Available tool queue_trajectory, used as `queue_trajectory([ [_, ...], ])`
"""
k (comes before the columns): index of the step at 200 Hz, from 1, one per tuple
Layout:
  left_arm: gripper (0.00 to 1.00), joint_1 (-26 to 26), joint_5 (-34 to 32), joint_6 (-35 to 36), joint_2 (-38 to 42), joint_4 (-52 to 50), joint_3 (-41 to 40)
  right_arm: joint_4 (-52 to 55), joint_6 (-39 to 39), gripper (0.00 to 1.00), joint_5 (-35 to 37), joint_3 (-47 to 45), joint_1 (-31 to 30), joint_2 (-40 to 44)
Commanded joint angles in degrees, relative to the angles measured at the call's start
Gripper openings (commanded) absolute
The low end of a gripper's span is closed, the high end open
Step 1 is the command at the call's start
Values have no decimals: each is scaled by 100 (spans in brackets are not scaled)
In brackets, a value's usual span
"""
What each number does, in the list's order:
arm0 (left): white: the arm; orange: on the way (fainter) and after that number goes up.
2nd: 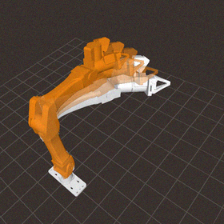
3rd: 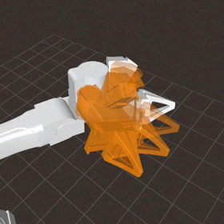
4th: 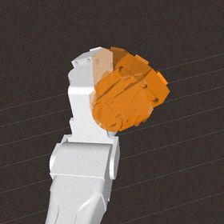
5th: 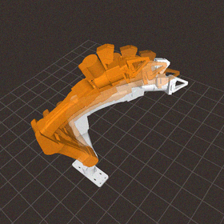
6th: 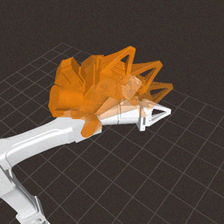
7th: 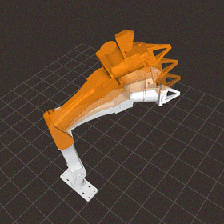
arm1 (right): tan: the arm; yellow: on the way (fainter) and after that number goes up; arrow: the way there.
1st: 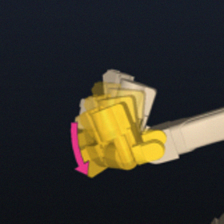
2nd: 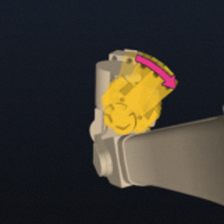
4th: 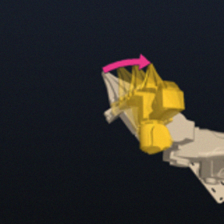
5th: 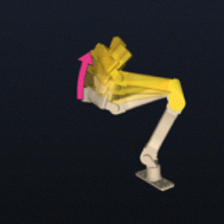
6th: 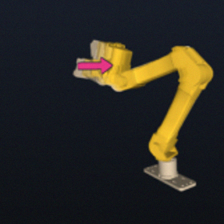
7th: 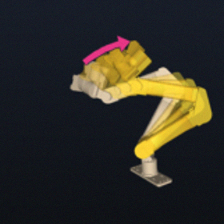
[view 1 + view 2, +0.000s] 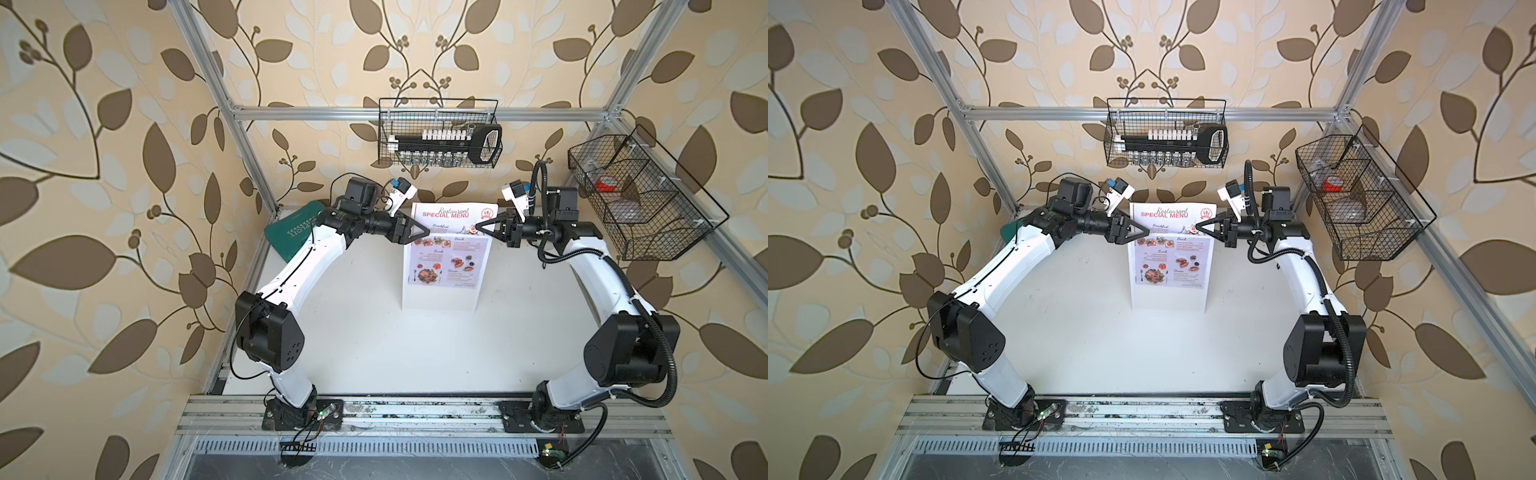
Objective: Insert the menus into the narrow rack
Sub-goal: Insert the menu into the narrow rack.
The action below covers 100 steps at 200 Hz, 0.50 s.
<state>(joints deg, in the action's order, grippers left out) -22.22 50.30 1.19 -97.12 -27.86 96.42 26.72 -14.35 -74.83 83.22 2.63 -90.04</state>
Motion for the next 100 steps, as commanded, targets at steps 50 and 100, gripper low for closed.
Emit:
queue_trajectory([
  [50,66,-63,-20,172,53,-103,701,-537,446,17,-243,754,-61,-262],
  [100,66,-63,32,160,-31,-62,752,-340,235,0,-304,769,-70,-400],
])
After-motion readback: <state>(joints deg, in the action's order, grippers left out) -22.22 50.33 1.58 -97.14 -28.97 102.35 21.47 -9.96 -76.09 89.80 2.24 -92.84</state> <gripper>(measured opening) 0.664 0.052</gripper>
